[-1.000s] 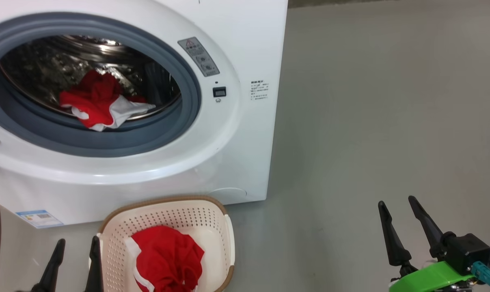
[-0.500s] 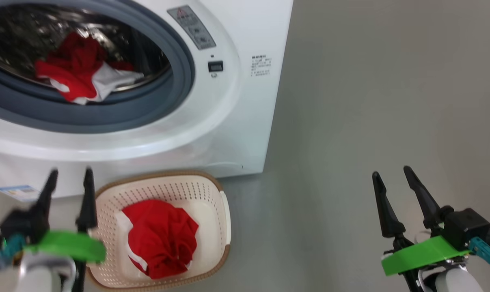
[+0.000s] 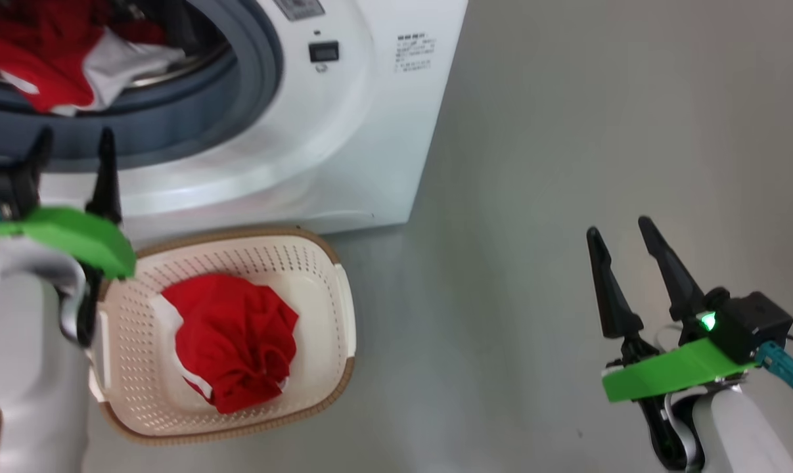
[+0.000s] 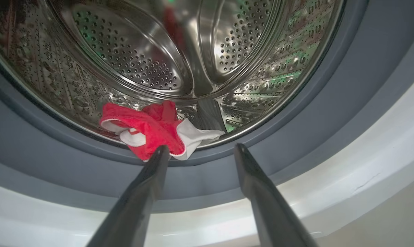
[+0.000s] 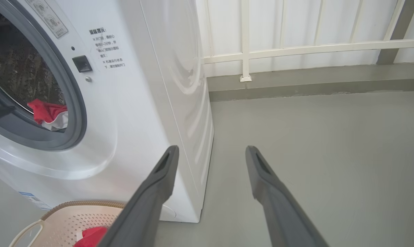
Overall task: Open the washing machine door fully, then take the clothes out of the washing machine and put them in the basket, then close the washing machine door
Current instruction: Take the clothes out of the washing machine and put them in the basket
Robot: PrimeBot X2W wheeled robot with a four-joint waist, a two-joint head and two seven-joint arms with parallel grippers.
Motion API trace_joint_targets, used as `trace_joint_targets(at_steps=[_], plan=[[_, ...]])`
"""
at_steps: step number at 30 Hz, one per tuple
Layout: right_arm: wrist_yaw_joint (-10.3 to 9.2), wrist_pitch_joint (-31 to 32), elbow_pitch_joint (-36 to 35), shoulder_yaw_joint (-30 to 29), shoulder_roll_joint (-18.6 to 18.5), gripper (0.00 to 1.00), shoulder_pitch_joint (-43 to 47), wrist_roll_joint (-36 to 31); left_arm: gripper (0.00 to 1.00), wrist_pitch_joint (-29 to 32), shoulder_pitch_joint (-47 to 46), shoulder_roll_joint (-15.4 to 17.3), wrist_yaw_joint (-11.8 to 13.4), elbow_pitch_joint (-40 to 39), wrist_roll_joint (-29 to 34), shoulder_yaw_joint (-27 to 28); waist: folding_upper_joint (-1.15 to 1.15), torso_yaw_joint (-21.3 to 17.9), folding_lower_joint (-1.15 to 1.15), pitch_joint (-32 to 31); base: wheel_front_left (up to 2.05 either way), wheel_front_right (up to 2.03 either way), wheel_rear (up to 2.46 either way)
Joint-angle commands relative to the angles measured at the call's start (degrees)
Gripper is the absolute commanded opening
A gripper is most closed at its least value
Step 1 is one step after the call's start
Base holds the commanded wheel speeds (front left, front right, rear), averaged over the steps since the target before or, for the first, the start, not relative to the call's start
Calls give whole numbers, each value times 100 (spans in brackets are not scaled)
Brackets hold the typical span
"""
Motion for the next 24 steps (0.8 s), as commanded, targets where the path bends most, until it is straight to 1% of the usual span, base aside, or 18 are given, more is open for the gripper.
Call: trace_joint_targets(at_steps=[1, 6, 12, 18, 20, 24], plan=[[35, -36, -155, 145, -9, 100, -111, 52, 100, 16, -169, 288, -14, -36, 60, 114, 0, -94, 0, 248, 0, 0, 0], [35, -36, -168, 208, -9, 100, -269, 124, 100, 180, -897, 462, 4, 593, 51, 84, 0, -169, 0, 483, 0, 0, 0], [35, -36, -183, 257, -9, 100, -415, 197, 100, 364, -1595, 682, 147, 1266, 45, 91, 0, -249, 0, 707, 0, 0, 0], [35, -36, -199, 314, -9, 100, -508, 245, 100, 449, -2113, 854, 279, 1852, -15, 126, 0, -326, 0, 850, 0, 0, 0], [35, -36, -205, 337, -9, 100, -527, 258, 100, 441, -2221, 901, 381, 2008, 2, 113, 0, -354, 0, 887, 0, 0, 0], [35, -36, -223, 375, -8, 100, -557, 301, 100, 391, -2513, 976, 380, 2308, -81, 128, 0, -404, 0, 972, 0, 0, 0]])
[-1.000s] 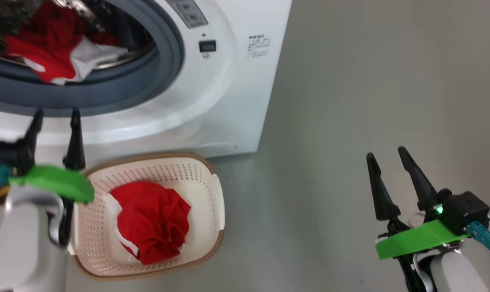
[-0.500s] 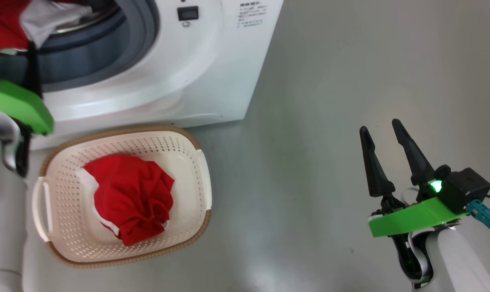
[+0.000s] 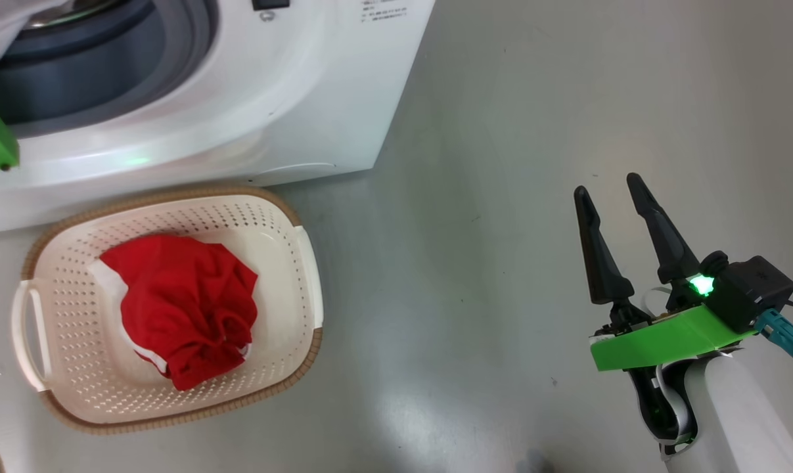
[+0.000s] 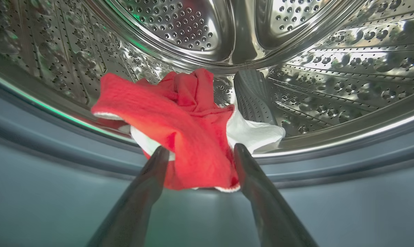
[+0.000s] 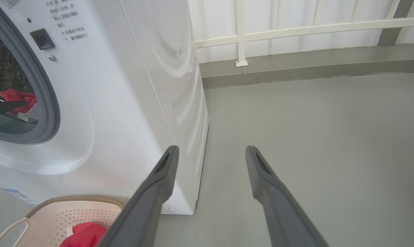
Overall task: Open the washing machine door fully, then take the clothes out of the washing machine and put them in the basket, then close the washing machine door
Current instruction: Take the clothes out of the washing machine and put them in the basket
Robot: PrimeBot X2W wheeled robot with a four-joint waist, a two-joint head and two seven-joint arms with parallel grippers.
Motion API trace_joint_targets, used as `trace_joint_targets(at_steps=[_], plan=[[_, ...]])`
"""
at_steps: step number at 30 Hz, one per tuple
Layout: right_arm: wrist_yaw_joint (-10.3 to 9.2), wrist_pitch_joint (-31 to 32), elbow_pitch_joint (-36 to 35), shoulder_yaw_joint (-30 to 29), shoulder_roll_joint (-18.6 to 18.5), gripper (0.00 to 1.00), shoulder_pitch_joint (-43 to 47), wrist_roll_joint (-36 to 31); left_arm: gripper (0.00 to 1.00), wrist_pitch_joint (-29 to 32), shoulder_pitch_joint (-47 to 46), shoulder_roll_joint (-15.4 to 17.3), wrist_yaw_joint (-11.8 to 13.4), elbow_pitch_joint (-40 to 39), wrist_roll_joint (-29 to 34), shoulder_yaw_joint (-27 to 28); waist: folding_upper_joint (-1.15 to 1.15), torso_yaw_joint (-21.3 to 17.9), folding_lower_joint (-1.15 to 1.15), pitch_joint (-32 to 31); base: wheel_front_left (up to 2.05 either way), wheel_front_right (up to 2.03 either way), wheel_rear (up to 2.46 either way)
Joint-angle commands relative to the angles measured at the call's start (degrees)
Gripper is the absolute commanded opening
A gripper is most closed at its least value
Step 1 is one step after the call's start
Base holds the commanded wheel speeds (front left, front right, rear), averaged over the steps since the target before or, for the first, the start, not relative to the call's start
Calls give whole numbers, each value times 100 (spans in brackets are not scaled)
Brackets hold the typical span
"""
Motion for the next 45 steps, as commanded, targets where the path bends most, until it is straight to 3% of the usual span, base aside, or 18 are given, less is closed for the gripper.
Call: trace_joint_targets(at_steps=[1, 12, 13, 14, 16, 17, 33, 45], plan=[[35, -36, -147, 151, -7, 100, -19, 55, 100, -48, -103, 350, 43, -50, -3, 72, 0, -30, 0, 41, 0, 0, 0], [35, -36, -176, 234, -7, 100, -102, 147, 100, -88, -382, 516, 78, 343, -1, -60, 0, -182, 0, 156, 0, 0, 0], [35, -36, -178, 237, -7, 100, -102, 153, 96, -80, -379, 534, 89, 365, 8, -80, 0, -194, 0, 158, 0, 0, 0], [35, -36, -181, 240, -7, 100, -100, 158, 69, -85, -375, 545, 95, 383, 7, -91, 0, -205, 0, 159, 0, 0, 0], [35, -36, -186, 239, -7, 100, -96, 164, 27, -105, -370, 562, 94, 410, -1, -109, 0, -220, 0, 161, 0, 0, 0], [35, -36, -188, 234, -7, 100, -93, 165, 0, -116, -369, 569, 90, 422, -5, -120, 0, -223, 0, 162, 0, 0, 0], [35, -36, -81, 147, -7, 100, 28, 68, 0, -822, 405, 308, -186, 173, -262, -142, 0, -58, 0, -363, 0, 0, 0], [35, -36, 8, -28, -7, 100, 400, -145, 0, -831, 2175, -101, -244, -2119, -384, 281, 0, 210, 0, -1067, 0, 0, 0]])
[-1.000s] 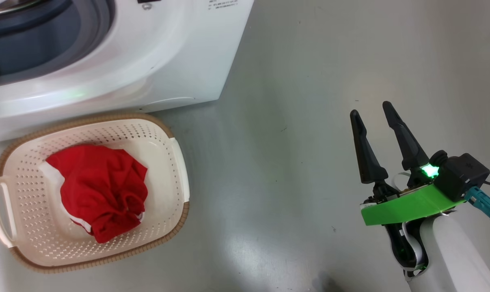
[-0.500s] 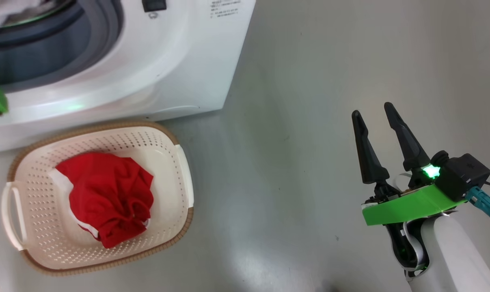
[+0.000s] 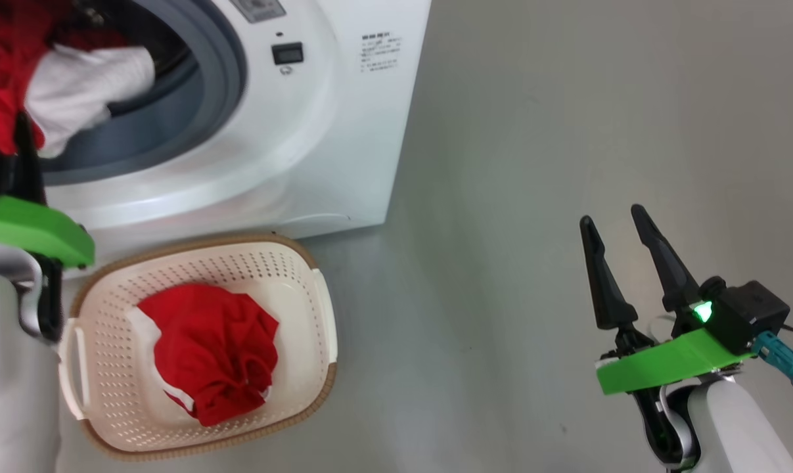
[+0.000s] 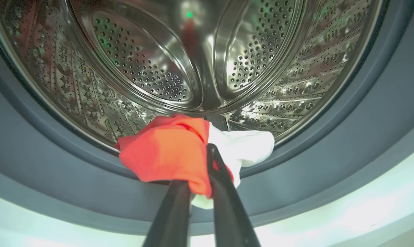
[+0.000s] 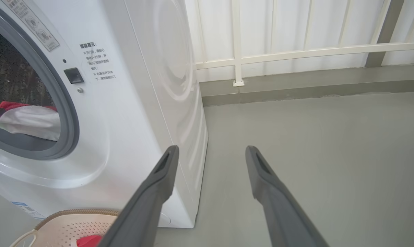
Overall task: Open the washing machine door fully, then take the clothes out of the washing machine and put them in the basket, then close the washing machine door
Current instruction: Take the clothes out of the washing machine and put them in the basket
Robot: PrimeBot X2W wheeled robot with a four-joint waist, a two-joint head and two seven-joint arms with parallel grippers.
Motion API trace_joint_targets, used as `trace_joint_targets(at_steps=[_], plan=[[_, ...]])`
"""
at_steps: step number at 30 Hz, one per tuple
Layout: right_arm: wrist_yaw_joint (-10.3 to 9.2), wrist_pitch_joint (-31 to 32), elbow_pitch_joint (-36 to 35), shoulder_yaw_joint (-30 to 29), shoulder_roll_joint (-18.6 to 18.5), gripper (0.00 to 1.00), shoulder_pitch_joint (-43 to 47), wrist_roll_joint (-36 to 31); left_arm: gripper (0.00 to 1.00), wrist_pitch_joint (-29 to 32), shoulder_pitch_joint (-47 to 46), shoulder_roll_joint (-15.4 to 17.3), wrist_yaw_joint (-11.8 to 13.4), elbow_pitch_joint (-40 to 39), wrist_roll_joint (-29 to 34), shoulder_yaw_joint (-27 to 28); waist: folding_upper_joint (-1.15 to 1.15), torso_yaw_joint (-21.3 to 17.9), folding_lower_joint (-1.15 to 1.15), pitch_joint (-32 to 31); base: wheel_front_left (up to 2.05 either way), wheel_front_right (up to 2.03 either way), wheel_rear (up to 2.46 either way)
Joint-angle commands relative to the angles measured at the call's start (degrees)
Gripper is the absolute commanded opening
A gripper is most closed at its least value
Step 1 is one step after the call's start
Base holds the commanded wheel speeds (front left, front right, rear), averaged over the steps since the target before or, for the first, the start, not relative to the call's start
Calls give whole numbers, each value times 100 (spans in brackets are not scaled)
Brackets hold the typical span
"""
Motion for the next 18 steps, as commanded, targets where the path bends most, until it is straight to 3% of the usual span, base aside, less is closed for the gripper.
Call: trace_joint_targets(at_steps=[1, 18], plan=[[35, -36, -120, 57, -8, 100, 116, -84, 0, -69, 216, 207, -23, -367, 23, 186, 0, 150, 0, -247, 0, 0, 0], [35, -36, -79, -79, -8, 100, 453, -267, 0, -70, 1641, -230, -104, -2387, 244, 456, 0, 352, 0, -844, 0, 0, 0]])
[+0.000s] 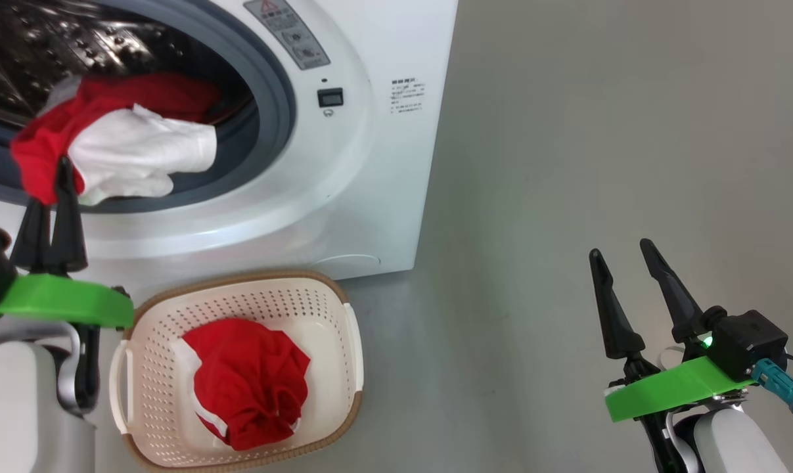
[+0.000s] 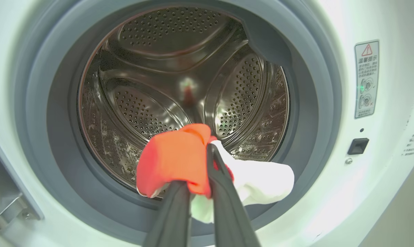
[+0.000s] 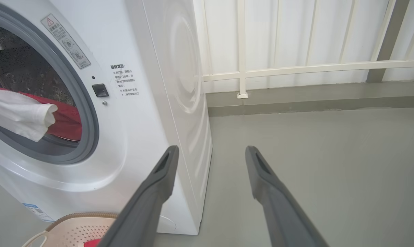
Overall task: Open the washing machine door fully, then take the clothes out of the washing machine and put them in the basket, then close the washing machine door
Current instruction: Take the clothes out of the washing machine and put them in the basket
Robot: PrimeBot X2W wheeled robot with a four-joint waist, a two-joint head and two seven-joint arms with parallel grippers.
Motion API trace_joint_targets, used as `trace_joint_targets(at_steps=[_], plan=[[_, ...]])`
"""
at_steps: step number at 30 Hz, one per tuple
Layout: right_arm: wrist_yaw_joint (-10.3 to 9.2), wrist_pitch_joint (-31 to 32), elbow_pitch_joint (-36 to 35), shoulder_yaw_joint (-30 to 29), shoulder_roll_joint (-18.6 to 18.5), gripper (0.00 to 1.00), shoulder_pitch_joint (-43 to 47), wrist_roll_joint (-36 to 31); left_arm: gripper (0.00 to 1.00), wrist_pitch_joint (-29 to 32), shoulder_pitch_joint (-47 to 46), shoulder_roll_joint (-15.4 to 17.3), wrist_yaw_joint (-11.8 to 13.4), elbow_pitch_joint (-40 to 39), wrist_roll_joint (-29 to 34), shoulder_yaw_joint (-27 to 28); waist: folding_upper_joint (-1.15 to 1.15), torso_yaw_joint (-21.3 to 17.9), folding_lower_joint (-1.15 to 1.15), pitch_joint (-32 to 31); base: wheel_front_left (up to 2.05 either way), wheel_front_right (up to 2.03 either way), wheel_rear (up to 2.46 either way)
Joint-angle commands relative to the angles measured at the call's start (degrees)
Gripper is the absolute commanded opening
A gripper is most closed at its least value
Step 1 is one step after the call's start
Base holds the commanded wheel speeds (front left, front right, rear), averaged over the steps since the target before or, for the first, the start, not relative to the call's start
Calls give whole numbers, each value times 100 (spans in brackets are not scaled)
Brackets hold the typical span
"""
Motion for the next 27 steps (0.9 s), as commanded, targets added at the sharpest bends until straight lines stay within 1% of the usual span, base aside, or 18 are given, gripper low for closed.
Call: trace_joint_targets(at_steps=[1, 11, 19, 23, 25, 27], plan=[[35, -36, -118, 83, -9, 100, 31, -49, 0, -70, 68, 181, -47, -237, 95, 188, 0, 47, 0, -74, 0, 0, 0], [35, -36, -122, -5, -9, 100, 192, -111, 0, -70, 821, -13, -65, -1528, 89, 361, 0, 104, 0, -345, 0, 0, 0], [35, -36, -153, -18, -9, 100, 235, -123, 0, -70, 1349, -191, -69, -2448, 110, 383, 0, 131, 0, -374, 0, 0, 0], [35, -36, -190, -14, -9, 100, 210, -123, 0, -70, 1549, -280, -69, -2586, 109, 324, 0, 150, 0, -273, 0, 0, 0], [35, -36, -205, -2, -9, 100, 174, -123, 0, -70, 1622, -315, -70, -2521, 83, 297, 0, 146, 0, -197, 0, 0, 0], [35, -36, -230, 17, -9, 100, 85, -121, 0, -70, 1758, -380, -71, -2288, 69, 196, 0, 125, 0, -35, 0, 0, 0]])
